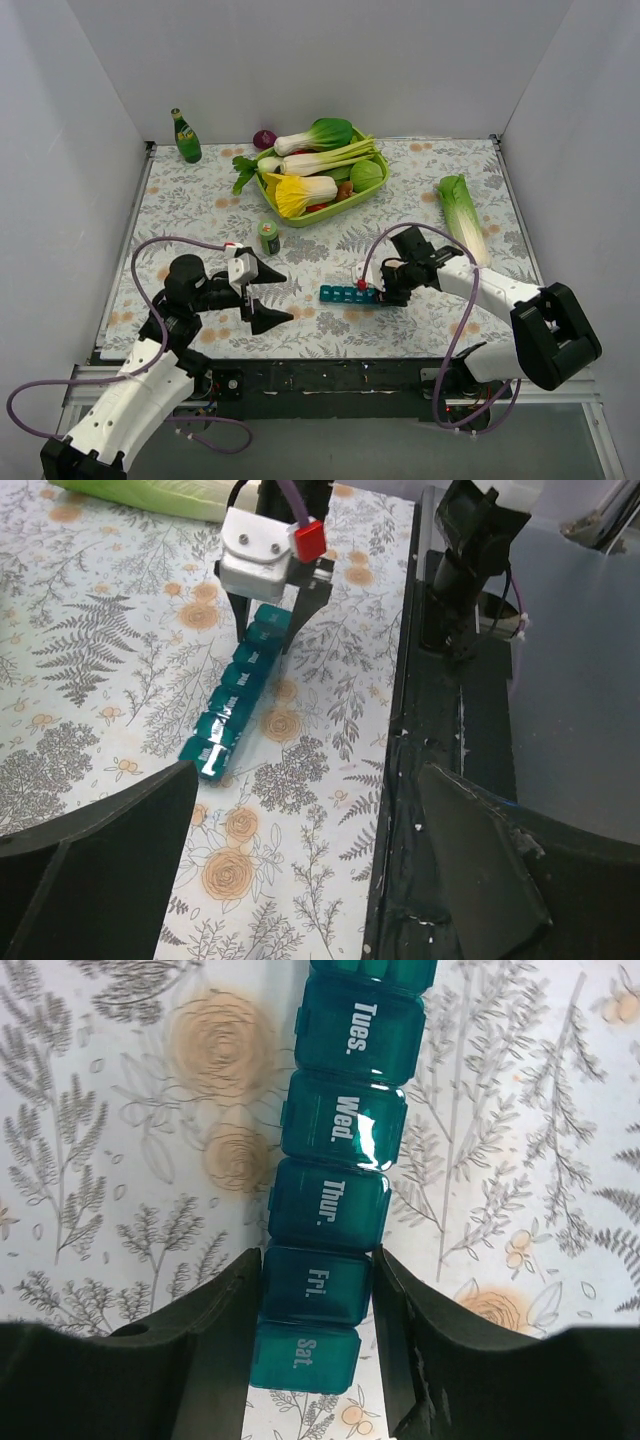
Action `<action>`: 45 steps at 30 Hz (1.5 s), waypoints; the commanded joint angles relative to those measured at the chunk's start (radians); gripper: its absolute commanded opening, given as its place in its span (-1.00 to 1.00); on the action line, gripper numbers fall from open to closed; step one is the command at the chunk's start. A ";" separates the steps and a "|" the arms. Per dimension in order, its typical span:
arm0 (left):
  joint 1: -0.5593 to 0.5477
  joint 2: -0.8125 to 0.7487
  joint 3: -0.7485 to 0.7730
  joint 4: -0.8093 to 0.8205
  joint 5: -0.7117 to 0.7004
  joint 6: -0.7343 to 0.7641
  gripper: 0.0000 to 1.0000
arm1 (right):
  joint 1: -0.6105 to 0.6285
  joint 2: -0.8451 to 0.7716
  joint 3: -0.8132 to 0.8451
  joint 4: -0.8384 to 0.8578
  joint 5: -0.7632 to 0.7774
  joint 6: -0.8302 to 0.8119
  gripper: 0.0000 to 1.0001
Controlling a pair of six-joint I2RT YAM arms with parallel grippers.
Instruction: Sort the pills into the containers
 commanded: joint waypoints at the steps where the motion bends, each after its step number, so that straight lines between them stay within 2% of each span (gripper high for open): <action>1: -0.051 0.057 -0.018 -0.010 -0.061 0.155 0.84 | 0.028 -0.047 -0.038 -0.090 -0.060 -0.229 -0.08; 6: -0.060 0.162 -0.002 0.057 -0.124 0.060 0.66 | 0.048 -0.034 -0.079 -0.093 -0.035 -0.308 -0.05; 12: -0.062 0.334 0.054 0.113 -0.185 -0.194 0.44 | 0.056 -0.050 -0.104 -0.078 -0.035 -0.323 0.07; 15: -0.062 0.388 0.067 0.136 -0.202 -0.311 0.31 | 0.056 -0.058 -0.087 -0.082 -0.047 -0.309 0.22; 16: -0.062 0.393 0.067 0.134 -0.205 -0.337 0.21 | 0.056 -0.061 -0.081 -0.090 -0.052 -0.306 0.30; 18: -0.063 0.396 0.060 0.134 -0.239 -0.379 0.17 | 0.056 -0.067 -0.059 -0.101 -0.075 -0.294 0.45; 20: -0.066 0.387 0.046 0.134 -0.260 -0.440 0.09 | 0.056 -0.067 -0.035 -0.111 -0.101 -0.280 0.67; 22: -0.074 0.383 0.035 0.136 -0.279 -0.503 0.05 | 0.056 -0.061 -0.009 -0.119 -0.139 -0.248 0.73; 23: -0.080 0.385 0.026 0.167 -0.289 -0.532 -0.09 | 0.056 -0.058 0.002 -0.124 -0.156 -0.236 0.75; 25: -0.109 0.409 0.014 0.186 -0.299 -0.601 -0.17 | 0.058 -0.055 0.034 -0.119 -0.231 -0.208 0.75; 26: -0.121 0.422 0.005 0.203 -0.308 -0.618 -0.31 | 0.070 -0.054 0.037 -0.081 -0.251 -0.152 0.75; 28: -0.149 0.451 -0.008 0.223 -0.325 -0.655 -0.41 | 0.111 -0.047 0.043 -0.032 -0.282 -0.083 0.75; 29: -0.160 0.480 -0.017 0.269 -0.328 -0.687 -0.46 | 0.125 -0.041 0.043 0.000 -0.284 -0.003 0.74; 34: -0.214 0.575 -0.068 0.427 -0.340 -0.787 -1.00 | 0.195 0.009 0.014 0.180 -0.204 0.134 0.73; 40: -0.263 0.728 -0.086 0.640 -0.343 -0.862 -1.00 | 0.242 0.028 -0.022 0.269 -0.110 0.185 0.70; 45: -0.298 0.836 -0.077 0.705 -0.363 -0.902 -1.00 | 0.275 0.040 -0.058 0.287 -0.063 0.174 0.67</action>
